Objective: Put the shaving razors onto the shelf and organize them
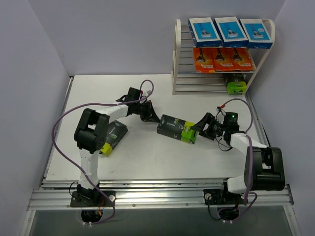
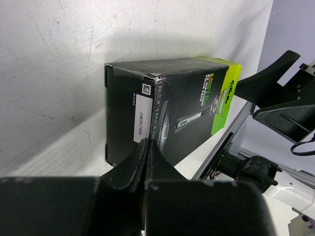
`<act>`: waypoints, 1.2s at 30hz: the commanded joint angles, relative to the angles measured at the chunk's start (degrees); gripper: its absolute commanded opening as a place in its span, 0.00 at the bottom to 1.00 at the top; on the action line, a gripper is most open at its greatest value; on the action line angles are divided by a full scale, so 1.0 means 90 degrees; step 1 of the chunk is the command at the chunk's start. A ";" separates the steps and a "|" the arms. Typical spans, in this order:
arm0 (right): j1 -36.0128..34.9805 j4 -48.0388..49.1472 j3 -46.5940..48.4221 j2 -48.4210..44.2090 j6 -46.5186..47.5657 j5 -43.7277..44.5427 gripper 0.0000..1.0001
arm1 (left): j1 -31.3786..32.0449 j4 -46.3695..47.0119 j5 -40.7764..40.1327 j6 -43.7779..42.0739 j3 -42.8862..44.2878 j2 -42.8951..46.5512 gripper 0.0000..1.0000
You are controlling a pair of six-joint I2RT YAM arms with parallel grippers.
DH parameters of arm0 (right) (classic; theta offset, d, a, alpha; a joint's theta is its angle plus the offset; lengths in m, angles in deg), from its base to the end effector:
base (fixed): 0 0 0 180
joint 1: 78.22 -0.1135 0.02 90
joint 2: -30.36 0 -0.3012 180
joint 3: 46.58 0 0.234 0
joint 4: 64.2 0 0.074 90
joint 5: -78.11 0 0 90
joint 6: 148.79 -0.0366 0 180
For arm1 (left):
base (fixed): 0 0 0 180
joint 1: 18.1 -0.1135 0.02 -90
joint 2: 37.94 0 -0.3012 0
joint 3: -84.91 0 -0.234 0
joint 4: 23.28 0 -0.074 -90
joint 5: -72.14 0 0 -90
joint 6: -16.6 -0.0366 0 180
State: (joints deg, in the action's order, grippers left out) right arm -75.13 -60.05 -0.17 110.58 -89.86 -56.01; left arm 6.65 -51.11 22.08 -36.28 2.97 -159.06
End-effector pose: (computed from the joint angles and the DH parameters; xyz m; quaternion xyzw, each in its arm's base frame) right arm 0.2514 0.0119 0.2305 0.0549 0.8213 0.4277 0.3735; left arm 0.4037 -0.2120 0.2005 0.0182 0.8928 -0.4378 0.1044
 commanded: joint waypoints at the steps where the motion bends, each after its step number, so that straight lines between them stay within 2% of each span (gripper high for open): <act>1: 0.0057 0.0055 -0.0321 -0.0135 0.0054 0.0244 0.73 | 0.0072 -0.0219 -0.0561 -0.0170 -0.0055 -0.0409 0.02; 9: 0.0047 0.0827 -0.0517 0.0129 -0.0219 0.0224 0.87 | 0.0072 -0.0219 -0.0483 -0.0160 -0.0035 -0.0478 0.02; 15: -0.0060 0.1422 -0.0488 0.0558 -0.0464 0.0195 0.90 | 0.0072 -0.0209 -0.0434 -0.0150 -0.0016 -0.0487 0.02; 21: -0.0353 0.1930 -0.0449 0.0910 -0.0747 0.0273 0.91 | 0.0072 -0.0199 -0.0356 -0.0121 0.0013 -0.0468 0.02; 28: -0.1066 0.2497 -0.0312 0.1222 -0.1254 0.0449 0.91 | 0.0072 -0.0150 -0.0210 -0.0053 0.0033 -0.0458 0.02; 36: -0.1193 0.3922 -0.0624 0.1603 -0.2064 0.0205 0.89 | 0.0072 0.0045 -0.0005 0.0133 -0.0055 -0.0575 0.02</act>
State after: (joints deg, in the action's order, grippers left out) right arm -83.19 -31.77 -4.76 123.26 -104.20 -50.52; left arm 5.52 -50.31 24.11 -34.79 3.18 -159.98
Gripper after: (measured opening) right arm 0.896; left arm 0.032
